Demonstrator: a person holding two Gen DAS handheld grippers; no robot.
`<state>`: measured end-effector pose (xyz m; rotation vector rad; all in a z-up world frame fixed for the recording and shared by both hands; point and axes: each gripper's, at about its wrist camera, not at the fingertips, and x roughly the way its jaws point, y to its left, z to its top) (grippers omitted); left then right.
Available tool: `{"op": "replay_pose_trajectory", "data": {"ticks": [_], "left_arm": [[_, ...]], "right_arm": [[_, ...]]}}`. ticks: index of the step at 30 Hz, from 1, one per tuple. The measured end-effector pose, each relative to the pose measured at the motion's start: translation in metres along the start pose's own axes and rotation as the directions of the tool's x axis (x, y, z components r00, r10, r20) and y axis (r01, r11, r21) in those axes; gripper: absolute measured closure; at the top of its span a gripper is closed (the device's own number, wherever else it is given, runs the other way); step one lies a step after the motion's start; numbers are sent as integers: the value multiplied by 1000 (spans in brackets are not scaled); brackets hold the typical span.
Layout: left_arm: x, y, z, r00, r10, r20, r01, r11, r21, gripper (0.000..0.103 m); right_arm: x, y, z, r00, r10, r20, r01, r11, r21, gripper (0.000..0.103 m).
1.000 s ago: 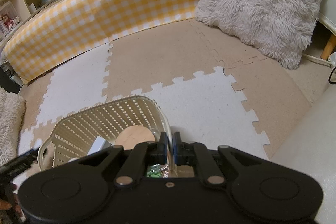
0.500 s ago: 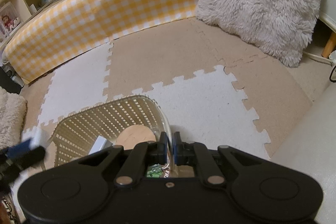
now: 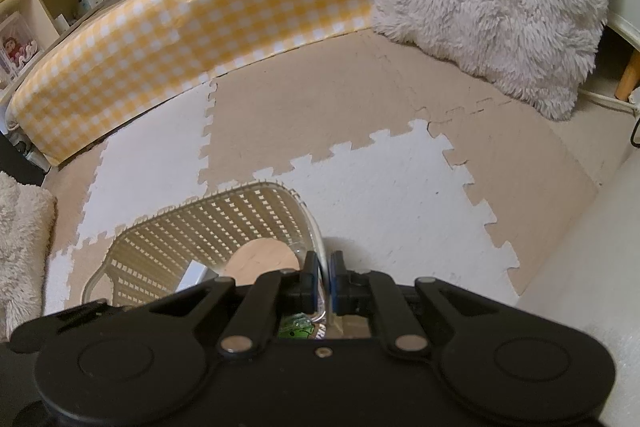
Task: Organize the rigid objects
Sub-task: 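Carry the white tape measure with the left gripper and release it into the basket, then lower the basket onto the mat with the right gripper and release it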
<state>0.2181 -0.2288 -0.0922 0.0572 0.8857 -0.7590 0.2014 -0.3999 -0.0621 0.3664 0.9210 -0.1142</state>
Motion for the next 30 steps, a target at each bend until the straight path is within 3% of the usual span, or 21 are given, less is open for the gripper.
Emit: {"op": "replay_pose_trajectory", "data": {"ticks": [10, 11, 13, 15, 30], "left_arm": [[23, -3, 6, 997, -43, -67, 38, 996, -75, 47], [23, -3, 6, 997, -43, -68, 37, 996, -78, 46], [21, -1, 7, 997, -31, -70, 25, 996, -91, 34], [19, 1, 7, 997, -27, -78, 19, 995, -103, 30], [-17, 8, 12, 997, -8, -82, -2, 992, -123, 12]], "right_arm": [[0, -1, 0, 1000, 7, -3, -7, 1000, 8, 97], [0, -1, 0, 1000, 8, -4, -8, 1000, 10, 97], [1, -2, 0, 1000, 8, -6, -7, 1000, 10, 97], [1, -1, 0, 1000, 8, -5, -8, 1000, 10, 97], [1, -1, 0, 1000, 9, -5, -9, 1000, 10, 96]]}}
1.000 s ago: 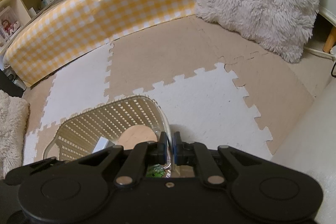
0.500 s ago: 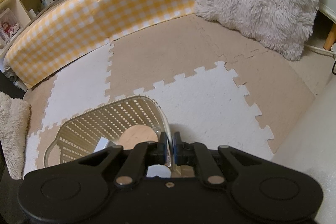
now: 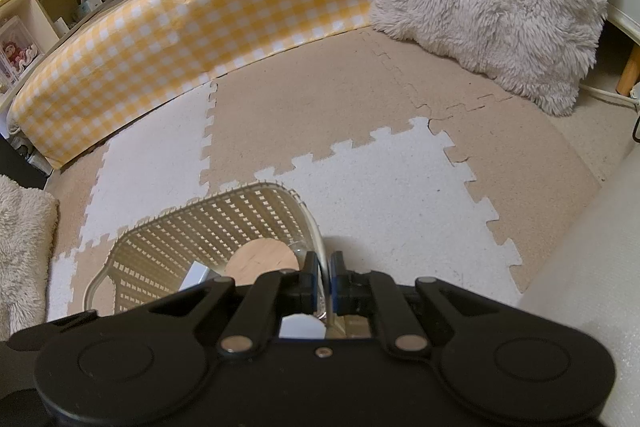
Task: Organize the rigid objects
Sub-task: 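Lower the basket onto the mat with the right gripper and release it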
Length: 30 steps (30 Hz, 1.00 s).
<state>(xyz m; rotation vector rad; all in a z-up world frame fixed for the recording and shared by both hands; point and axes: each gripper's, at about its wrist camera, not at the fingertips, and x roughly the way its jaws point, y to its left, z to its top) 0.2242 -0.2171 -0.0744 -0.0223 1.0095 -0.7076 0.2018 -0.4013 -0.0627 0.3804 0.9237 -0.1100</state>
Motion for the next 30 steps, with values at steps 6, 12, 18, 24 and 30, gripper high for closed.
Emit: {"op": "replay_pose_trajectory", "data": {"ticks": [6, 12, 18, 24, 30], "left_arm": [[-16, -7, 2, 1000, 11, 1, -11, 1000, 7, 6], [-32, -10, -2, 1000, 26, 13, -26, 1000, 11, 1], [-54, -8, -7, 997, 52, 64, -52, 999, -16, 0], [-78, -4, -12, 986, 109, 126, -105, 994, -39, 0], [-101, 1, -18, 973, 151, 174, -142, 988, -65, 0]], "right_arm": [[0, 0, 0, 1000, 0, 0, 0, 1000, 0, 96], [0, 0, 0, 1000, 0, 0, 0, 1000, 0, 96], [1, 0, 1, 1000, -7, -5, 7, 1000, -4, 96], [-2, 5, -2, 1000, -31, -3, 31, 999, -27, 95], [-22, 2, -5, 996, -72, 50, 72, 997, 13, 78]]}}
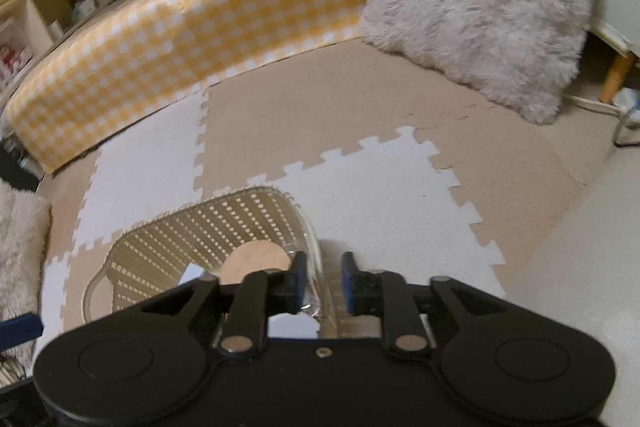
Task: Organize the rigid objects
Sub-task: 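Lower the basket onto the mat with the right gripper and release it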
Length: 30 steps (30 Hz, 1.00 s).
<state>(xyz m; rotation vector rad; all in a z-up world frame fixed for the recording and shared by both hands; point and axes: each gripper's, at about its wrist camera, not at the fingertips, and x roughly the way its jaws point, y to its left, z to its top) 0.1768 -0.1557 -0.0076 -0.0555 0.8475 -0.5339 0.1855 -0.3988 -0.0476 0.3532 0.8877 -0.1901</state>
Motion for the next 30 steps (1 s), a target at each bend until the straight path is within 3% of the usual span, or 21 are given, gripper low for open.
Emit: {"op": "replay_pose_trajectory", "data": {"ticks": [3, 15, 23, 26, 30], "left_arm": [[-12, 3, -1, 999, 20, 29, -20, 1000, -6, 0], [-70, 6, -17, 984, 80, 157, -84, 996, 15, 0], [-102, 0, -40, 942, 217, 258, -235, 971, 44, 0], [-108, 0, -48, 937, 228, 264, -247, 968, 39, 0], [-115, -1, -60, 937, 225, 267, -242, 970, 35, 0]], "right_arm": [[-17, 4, -1, 998, -32, 53, 33, 999, -19, 73], [-110, 30, -35, 982, 3, 190, 21, 992, -127, 50], [-153, 32, -71, 962, -12, 273, 59, 985, -163, 32], [-164, 33, -83, 951, -25, 309, 84, 980, -179, 26], [-176, 33, -96, 940, -9, 342, 79, 979, -190, 9]]}}
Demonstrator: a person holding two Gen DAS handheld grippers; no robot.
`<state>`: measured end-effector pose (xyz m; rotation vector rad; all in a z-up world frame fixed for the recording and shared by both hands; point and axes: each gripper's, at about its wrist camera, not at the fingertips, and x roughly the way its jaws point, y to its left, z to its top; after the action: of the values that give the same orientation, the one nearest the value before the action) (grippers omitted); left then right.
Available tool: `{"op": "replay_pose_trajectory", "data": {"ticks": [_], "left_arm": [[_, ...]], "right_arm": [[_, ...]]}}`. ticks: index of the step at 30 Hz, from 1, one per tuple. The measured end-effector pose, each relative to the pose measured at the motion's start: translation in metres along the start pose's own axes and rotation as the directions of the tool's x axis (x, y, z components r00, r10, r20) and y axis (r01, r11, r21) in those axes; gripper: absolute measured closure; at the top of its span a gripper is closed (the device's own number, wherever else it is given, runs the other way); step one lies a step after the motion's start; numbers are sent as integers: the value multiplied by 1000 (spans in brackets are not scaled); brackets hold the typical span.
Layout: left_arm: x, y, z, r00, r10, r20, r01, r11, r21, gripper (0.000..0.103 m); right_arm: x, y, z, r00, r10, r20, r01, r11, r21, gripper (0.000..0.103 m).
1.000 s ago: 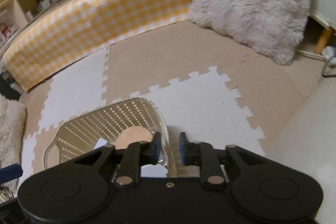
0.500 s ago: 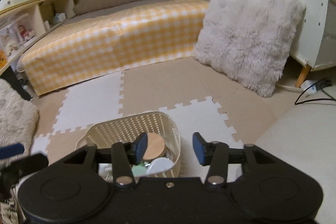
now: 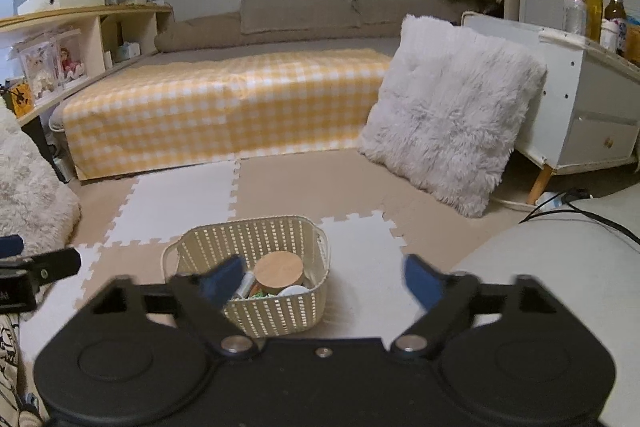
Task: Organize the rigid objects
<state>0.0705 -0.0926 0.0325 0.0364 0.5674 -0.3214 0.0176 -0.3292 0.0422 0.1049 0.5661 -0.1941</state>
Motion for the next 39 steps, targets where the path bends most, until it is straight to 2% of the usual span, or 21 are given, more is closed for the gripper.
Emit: {"op": "replay_pose_trajectory", "data": {"ticks": [6, 19, 39], "left_arm": [[-14, 4, -5, 999, 25, 25, -25, 1000, -7, 0], [-14, 7, -27, 999, 42, -15, -42, 999, 8, 0], [-11, 11, -29, 998, 51, -23, -51, 999, 0, 0]], "right_arm": [[-14, 6, -11, 1000, -9, 25, 10, 999, -45, 0], [-19, 12, -26, 999, -30, 45, 34, 996, -80, 0], [-18, 16, -28, 999, -31, 41, 35, 995, -92, 0]]}}
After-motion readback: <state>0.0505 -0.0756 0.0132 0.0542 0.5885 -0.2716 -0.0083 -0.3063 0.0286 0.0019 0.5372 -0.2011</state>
